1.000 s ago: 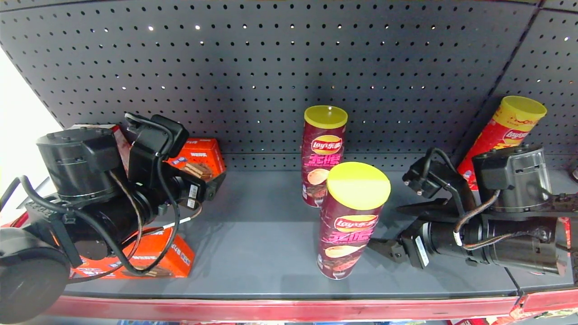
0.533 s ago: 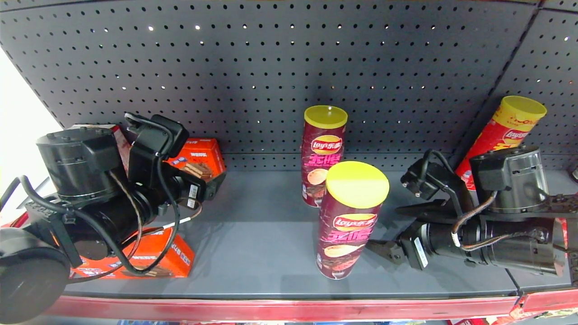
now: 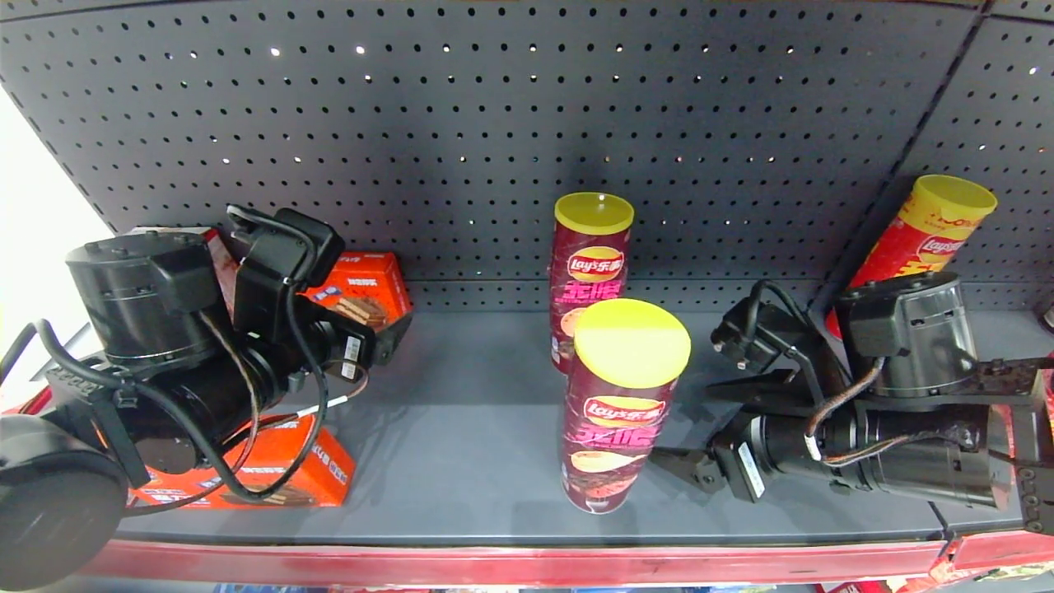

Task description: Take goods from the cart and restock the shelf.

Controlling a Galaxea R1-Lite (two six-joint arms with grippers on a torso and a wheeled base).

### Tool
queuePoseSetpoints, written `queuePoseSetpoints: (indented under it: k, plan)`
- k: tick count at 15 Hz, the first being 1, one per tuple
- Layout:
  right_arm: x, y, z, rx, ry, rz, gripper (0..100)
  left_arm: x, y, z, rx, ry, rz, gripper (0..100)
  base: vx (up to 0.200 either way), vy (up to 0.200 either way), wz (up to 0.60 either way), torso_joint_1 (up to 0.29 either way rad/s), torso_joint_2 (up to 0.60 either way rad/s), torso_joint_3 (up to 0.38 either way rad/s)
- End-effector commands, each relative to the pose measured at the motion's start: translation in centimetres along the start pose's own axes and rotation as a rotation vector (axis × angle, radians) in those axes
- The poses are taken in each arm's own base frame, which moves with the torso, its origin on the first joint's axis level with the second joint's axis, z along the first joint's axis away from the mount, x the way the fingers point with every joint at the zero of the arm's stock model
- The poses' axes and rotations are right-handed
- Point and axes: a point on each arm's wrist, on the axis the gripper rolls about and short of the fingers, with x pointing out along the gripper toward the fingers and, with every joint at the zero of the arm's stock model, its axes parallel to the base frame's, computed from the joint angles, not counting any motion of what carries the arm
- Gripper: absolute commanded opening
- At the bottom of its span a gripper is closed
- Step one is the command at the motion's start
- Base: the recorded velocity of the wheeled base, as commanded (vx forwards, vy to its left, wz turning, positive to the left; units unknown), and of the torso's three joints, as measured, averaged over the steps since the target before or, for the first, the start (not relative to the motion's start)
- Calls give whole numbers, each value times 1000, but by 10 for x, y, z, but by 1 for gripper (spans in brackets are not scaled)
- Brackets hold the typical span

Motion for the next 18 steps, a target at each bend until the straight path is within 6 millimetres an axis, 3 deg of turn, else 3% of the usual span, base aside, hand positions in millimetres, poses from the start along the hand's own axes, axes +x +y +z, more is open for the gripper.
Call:
queuePoseSetpoints:
  k: [1, 7, 18]
  plan:
    - [-2, 0, 0, 0, -4, -2, 100, 0, 0, 0, 0, -2, 2, 100, 0, 0, 0, 0, 0, 0]
    - [-12, 1, 3, -4, -29, 0, 100, -1, 0, 1, 1, -3, 1, 100, 0, 0, 0, 0, 0, 0]
    - [5, 1, 10, -5, -22, 5, 100, -1, 1, 3, 1, -10, 5, 100, 0, 0, 0, 0, 0, 0]
